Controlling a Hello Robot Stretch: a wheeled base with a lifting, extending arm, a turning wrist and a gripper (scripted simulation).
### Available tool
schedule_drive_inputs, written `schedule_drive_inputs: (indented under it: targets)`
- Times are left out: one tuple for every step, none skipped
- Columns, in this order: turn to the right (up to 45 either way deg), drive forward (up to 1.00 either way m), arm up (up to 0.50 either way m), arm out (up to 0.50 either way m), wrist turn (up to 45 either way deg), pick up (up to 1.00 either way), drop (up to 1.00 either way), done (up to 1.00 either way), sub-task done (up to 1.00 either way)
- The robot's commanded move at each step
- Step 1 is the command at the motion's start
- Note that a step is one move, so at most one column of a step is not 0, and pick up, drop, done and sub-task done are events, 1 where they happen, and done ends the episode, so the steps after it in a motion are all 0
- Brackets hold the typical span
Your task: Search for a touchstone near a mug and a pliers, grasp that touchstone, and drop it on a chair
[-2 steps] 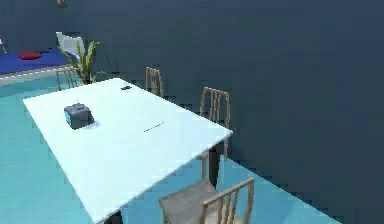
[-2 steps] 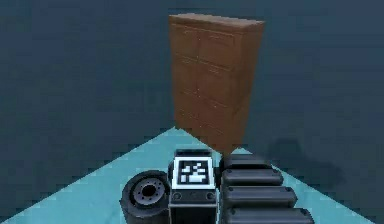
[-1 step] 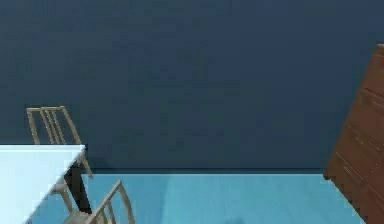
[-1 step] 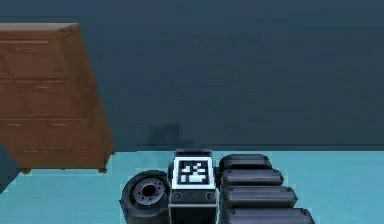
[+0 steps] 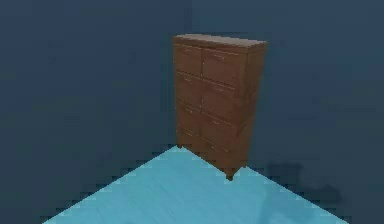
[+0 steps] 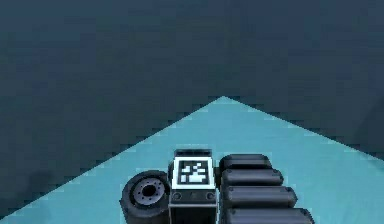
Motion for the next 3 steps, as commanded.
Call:
schedule_drive_inputs:
  targets:
    - [6.0, 0.0, 0.0, 0.0, 0.0, 0.0, 0.0, 0.0, 0.0]
    - [-45.0, 0.0, 0.0, 0.0, 0.0, 0.0, 0.0, 0.0, 0.0]
    - [-45.0, 0.0, 0.0, 0.0, 0.0, 0.0, 0.0, 0.0, 0.0]
